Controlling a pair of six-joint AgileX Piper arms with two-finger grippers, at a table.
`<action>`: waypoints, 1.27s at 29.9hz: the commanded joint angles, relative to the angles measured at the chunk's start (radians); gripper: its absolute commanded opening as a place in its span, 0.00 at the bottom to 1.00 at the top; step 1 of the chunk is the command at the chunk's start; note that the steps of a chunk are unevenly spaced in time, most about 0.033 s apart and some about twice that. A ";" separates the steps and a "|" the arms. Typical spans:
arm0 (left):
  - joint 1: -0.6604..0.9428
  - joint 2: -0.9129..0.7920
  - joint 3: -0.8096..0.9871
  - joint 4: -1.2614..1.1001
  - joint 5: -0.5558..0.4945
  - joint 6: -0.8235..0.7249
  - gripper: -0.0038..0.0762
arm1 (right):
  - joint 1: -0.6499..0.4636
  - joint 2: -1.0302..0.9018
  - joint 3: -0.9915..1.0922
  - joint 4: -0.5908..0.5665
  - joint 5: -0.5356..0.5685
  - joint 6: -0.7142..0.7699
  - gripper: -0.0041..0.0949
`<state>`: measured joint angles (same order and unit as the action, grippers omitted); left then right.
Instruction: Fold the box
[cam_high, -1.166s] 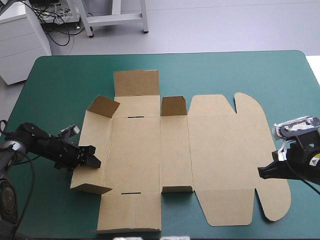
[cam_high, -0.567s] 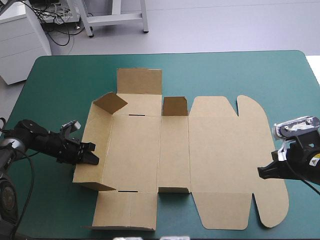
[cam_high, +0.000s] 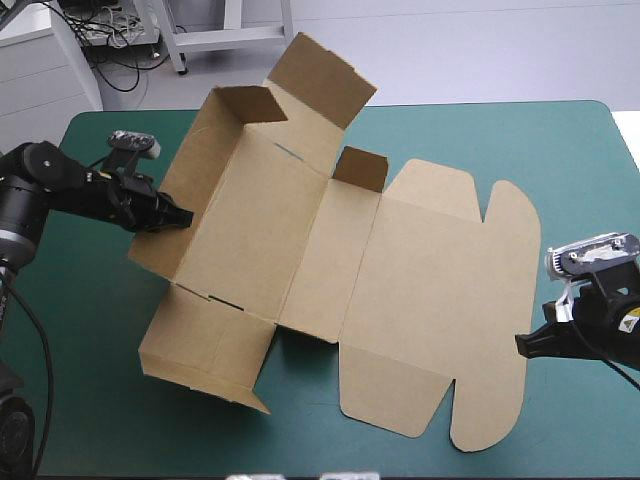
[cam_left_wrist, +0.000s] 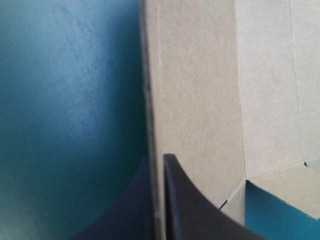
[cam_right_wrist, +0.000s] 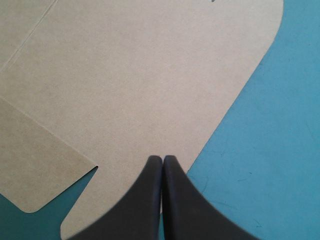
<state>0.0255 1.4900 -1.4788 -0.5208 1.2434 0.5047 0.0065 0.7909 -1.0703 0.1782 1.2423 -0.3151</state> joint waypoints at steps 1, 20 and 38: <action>-0.103 -0.044 -0.147 0.037 -0.007 -0.019 0.01 | -0.002 -0.007 -0.023 0.009 -0.017 -0.005 0.02; -0.573 0.004 -0.252 0.613 -0.332 0.064 0.01 | -0.002 -0.074 -0.023 0.009 -0.062 0.021 0.02; -0.900 -0.007 0.027 1.373 -0.604 -0.269 0.01 | -0.002 -0.087 -0.024 0.006 -0.067 0.065 0.02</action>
<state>-0.8614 1.5432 -1.4765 0.6686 0.7535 0.3565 0.0065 0.7037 -1.0703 0.1782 1.2322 -0.2508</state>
